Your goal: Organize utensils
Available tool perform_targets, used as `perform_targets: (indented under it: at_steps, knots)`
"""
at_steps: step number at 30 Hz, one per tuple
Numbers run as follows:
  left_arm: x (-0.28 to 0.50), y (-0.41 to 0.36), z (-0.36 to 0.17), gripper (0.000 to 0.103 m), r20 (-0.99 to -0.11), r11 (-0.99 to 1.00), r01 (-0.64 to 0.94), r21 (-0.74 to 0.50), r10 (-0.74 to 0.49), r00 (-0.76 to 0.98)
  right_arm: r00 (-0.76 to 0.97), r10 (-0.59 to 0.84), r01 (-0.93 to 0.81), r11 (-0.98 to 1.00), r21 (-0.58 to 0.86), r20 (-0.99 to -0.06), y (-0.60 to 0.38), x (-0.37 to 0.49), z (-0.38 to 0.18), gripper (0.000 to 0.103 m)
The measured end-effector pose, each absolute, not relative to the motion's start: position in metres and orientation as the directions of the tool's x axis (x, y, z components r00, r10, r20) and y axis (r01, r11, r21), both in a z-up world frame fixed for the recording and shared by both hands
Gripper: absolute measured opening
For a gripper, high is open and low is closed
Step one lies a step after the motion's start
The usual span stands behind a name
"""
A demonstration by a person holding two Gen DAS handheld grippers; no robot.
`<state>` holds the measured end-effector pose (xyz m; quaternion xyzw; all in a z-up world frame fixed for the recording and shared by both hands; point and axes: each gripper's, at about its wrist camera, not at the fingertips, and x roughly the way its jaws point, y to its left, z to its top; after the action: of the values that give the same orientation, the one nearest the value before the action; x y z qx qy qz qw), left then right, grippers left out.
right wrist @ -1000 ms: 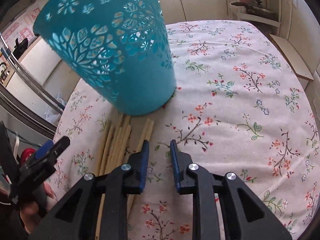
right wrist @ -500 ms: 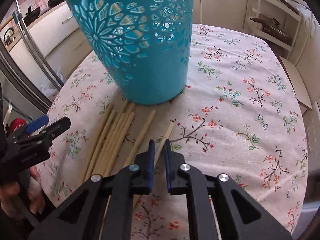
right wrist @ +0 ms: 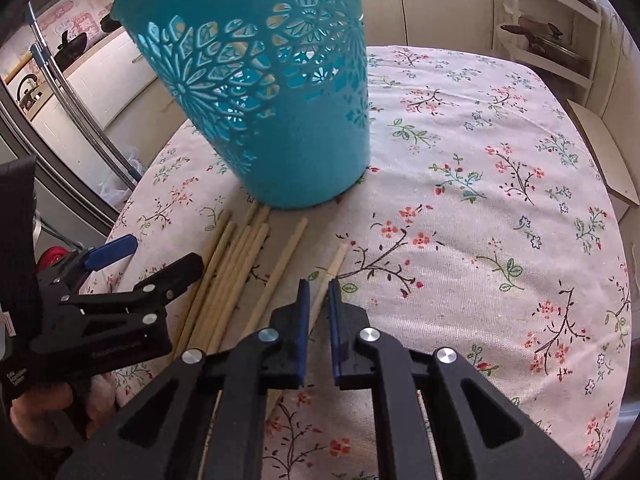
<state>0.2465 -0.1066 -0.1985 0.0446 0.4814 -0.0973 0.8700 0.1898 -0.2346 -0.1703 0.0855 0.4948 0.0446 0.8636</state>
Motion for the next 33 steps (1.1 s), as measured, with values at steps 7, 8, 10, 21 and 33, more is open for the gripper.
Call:
perform_targets:
  at_steps: [7,8,10,21,33]
  knots:
    - [0.246,-0.124,-0.193,0.066,-0.840,0.964,0.268,0.007,-0.139,0.524,0.503,0.146,0.005,0.985,0.171,-0.852,-0.236,0.188,-0.172,0.009]
    - [0.247,-0.126,-0.191,0.062,-0.841,0.960,0.279,0.006,-0.146,0.521,0.503,0.148,0.006,0.985,0.174,-0.852,-0.237,0.188,-0.172,0.009]
    - [0.247,-0.127,-0.189,0.042,-0.842,0.954,0.299,0.001,-0.160,0.515,0.505,0.147,0.007,0.985,0.175,-0.850,-0.237,0.187,-0.172,0.009]
    - [0.247,-0.106,-0.160,0.005,-0.859,0.936,0.332,-0.120,-0.265,0.438,0.525,0.161,0.022,0.979,0.203,-0.836,-0.245,0.189,-0.172,0.009]
    - [0.237,-0.075,0.014,0.005,-0.593,0.889,0.373,-0.265,-0.455,0.664,0.526,0.169,0.045,0.973,0.226,-0.834,-0.247,0.188,-0.171,0.009]
